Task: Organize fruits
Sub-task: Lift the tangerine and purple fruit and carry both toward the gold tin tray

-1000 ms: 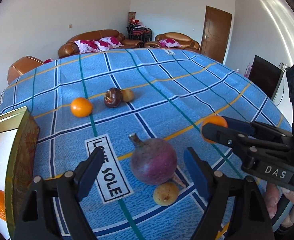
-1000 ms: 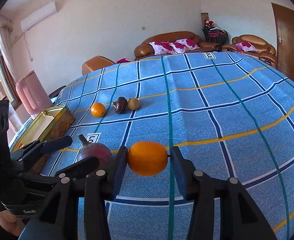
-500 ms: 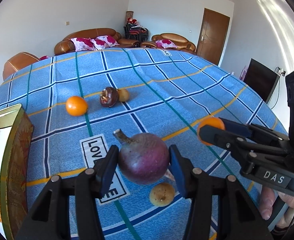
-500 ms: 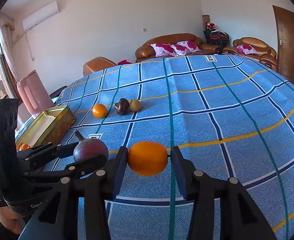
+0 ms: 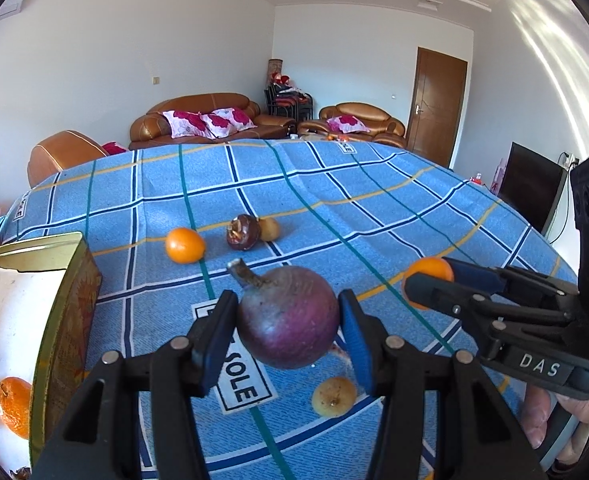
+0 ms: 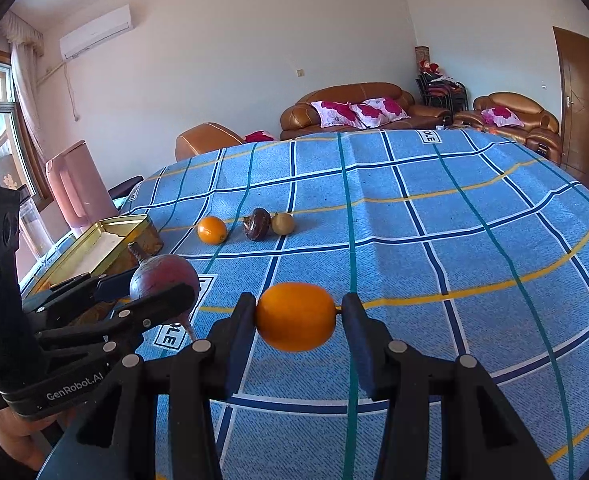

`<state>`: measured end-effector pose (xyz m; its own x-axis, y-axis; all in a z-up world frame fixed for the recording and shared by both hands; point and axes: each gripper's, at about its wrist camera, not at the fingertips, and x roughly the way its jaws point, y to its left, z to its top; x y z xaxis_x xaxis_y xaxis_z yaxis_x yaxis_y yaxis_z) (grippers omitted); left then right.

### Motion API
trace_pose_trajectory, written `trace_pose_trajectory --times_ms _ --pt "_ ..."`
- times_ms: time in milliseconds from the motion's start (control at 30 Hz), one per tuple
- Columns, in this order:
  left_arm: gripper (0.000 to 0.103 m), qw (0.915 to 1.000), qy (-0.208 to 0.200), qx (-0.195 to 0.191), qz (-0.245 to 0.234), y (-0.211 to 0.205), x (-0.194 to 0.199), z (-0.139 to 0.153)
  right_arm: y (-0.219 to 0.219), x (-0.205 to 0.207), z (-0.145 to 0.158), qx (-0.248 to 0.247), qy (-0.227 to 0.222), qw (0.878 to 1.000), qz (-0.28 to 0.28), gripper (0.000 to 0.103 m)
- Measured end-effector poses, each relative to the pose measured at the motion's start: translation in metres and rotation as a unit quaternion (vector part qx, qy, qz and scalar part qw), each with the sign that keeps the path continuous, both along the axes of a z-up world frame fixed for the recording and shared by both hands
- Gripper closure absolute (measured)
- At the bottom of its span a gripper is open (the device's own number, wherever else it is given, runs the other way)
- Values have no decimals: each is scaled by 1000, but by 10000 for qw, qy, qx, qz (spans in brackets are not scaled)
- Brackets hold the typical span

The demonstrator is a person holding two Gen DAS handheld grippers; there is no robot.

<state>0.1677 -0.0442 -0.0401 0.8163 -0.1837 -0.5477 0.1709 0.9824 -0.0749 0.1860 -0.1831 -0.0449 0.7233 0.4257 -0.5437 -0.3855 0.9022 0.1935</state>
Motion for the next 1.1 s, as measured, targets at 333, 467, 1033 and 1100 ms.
trace_pose_trajectory --times_ms 333,467,1033,1100 --pt "50 9992 -387 1 100 2 -13 8 4 -7 6 -65 -260 9996 63 56" --pt "50 9983 -550 -26 168 4 -18 11 4 -11 7 -44 -359 9993 87 56" --pt "50 9921 -1201 -18 350 8 -42 21 6 -28 16 -86 -841 9962 203 56" --pt "50 9917 -1232 -1 358 7 -43 21 7 -29 16 -100 -880 9958 219 56"
